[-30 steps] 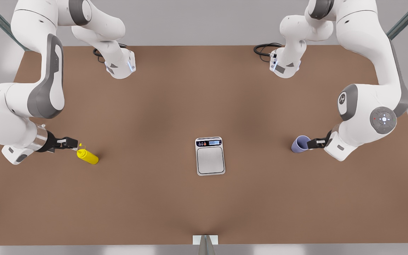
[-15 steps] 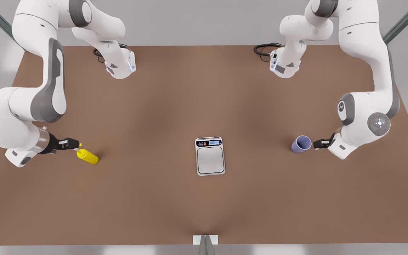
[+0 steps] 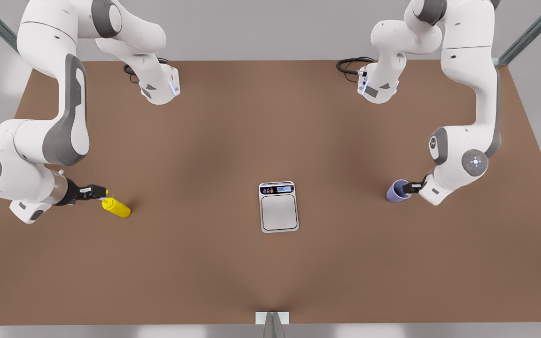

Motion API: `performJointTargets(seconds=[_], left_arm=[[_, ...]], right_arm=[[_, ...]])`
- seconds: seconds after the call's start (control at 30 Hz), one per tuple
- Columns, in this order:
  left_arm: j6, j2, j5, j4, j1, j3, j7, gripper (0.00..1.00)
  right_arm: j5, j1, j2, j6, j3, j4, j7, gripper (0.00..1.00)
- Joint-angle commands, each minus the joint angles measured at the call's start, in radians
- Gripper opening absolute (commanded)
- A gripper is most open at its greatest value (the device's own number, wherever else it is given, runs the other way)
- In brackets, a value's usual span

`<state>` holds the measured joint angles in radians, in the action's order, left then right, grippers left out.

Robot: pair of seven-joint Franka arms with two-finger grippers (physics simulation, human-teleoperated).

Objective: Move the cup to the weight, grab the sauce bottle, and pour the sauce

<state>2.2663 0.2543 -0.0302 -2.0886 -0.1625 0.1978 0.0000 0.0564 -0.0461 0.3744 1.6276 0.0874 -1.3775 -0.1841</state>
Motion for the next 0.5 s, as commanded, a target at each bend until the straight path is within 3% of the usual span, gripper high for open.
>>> performJointTargets(seconds=[0.0,0.13,0.17,0.27,0.3,0.33,0.47], left_arm=[[0.001,0.0,-0.001,-0.004,0.0,0.0,0.0,1.0],[0.01,0.008,-0.001,-0.024,0.0,0.0,0.0,1.0],[0.012,0.01,-0.001,-0.024,0.0,0.0,0.0,0.96],[0.039,0.033,-0.001,-0.031,0.0,0.0,0.0,0.93],[0.076,0.033,-0.001,-0.059,0.0,0.0,-0.002,0.8],[0.107,0.033,-0.001,-0.082,0.0,0.0,0.0,0.75],[0.133,0.053,-0.001,-0.091,-0.002,0.0,0.0,0.67]], right_arm=[[0.0,0.0,0.0,0.0,0.0,0.0,0.002,1.0],[-0.001,0.0,0.005,0.0,0.0,-0.002,0.0,1.0],[-0.001,0.003,0.006,0.0,0.0,-0.003,-0.026,1.0],[-0.026,0.038,0.018,0.024,0.006,-0.008,-0.487,1.0],[-0.024,0.058,0.023,0.055,0.006,-0.011,-0.656,1.0],[-0.023,0.063,0.018,0.074,0.006,-0.018,-0.765,1.0],[0.106,0.18,0.018,0.19,0.005,-0.104,-1.233,1.0]])
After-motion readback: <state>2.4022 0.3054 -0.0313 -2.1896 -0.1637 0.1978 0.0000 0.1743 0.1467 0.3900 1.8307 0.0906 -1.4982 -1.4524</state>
